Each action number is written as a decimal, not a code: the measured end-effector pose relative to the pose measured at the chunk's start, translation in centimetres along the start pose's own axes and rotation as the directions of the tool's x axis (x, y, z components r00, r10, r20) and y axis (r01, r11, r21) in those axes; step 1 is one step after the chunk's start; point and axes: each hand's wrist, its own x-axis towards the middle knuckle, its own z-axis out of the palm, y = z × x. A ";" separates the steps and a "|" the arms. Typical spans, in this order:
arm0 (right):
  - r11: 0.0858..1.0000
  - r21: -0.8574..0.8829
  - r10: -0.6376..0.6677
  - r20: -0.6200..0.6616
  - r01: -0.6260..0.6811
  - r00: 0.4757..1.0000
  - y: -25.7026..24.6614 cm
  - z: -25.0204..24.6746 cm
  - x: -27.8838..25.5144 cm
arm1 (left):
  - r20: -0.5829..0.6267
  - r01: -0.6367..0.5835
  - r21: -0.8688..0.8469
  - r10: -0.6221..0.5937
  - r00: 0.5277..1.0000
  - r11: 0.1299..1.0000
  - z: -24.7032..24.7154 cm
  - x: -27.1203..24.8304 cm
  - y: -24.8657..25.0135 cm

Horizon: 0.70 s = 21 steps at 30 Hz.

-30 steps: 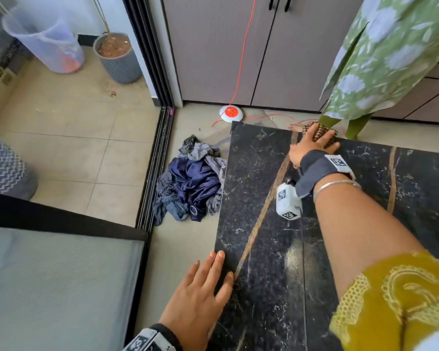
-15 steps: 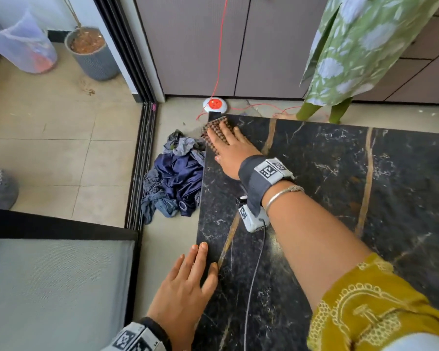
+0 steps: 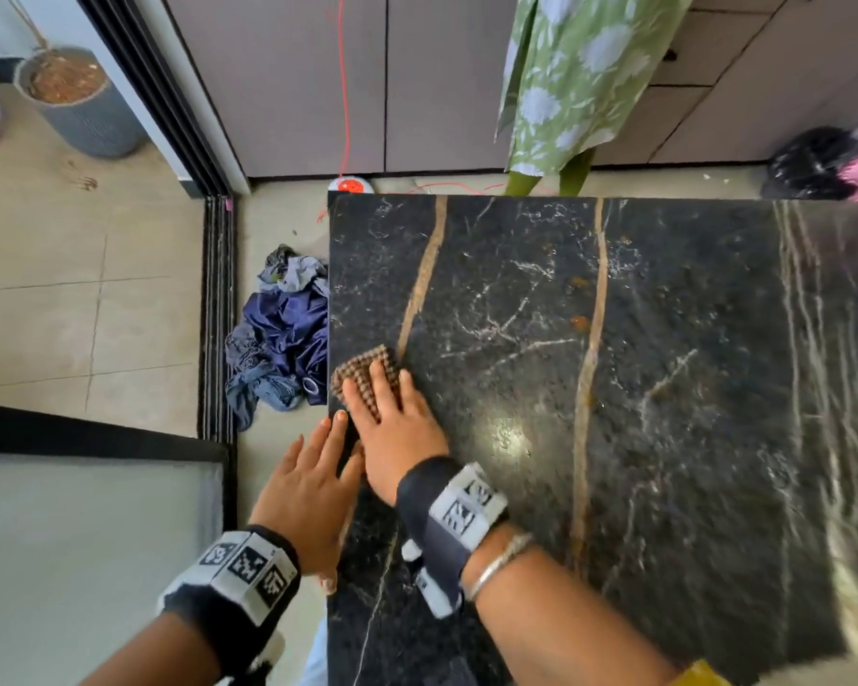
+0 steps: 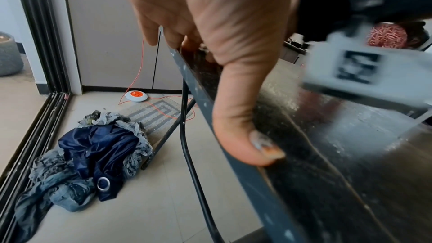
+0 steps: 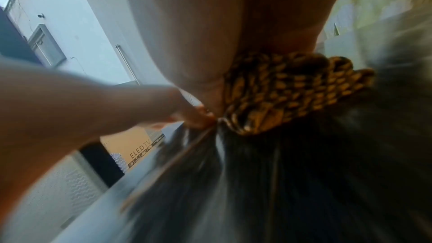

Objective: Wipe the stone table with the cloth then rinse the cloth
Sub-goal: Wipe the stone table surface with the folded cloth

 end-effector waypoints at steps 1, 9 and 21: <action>0.999 0.034 0.033 0.013 -0.034 0.999 -0.3 1.0 -1.9 | -0.057 0.004 -0.007 -0.005 0.998 1.000 0.2 -0.2 -0.1; 0.986 0.148 0.061 0.136 -0.081 0.989 0.3 8.6 -17.0 | 0.054 0.079 0.120 -0.086 0.995 0.990 -0.8 -0.9 1.8; 0.997 0.045 0.058 -0.034 -0.056 0.998 6.5 13.8 -22.9 | -0.057 0.002 -0.022 -0.003 0.998 1.000 2.5 -6.9 13.2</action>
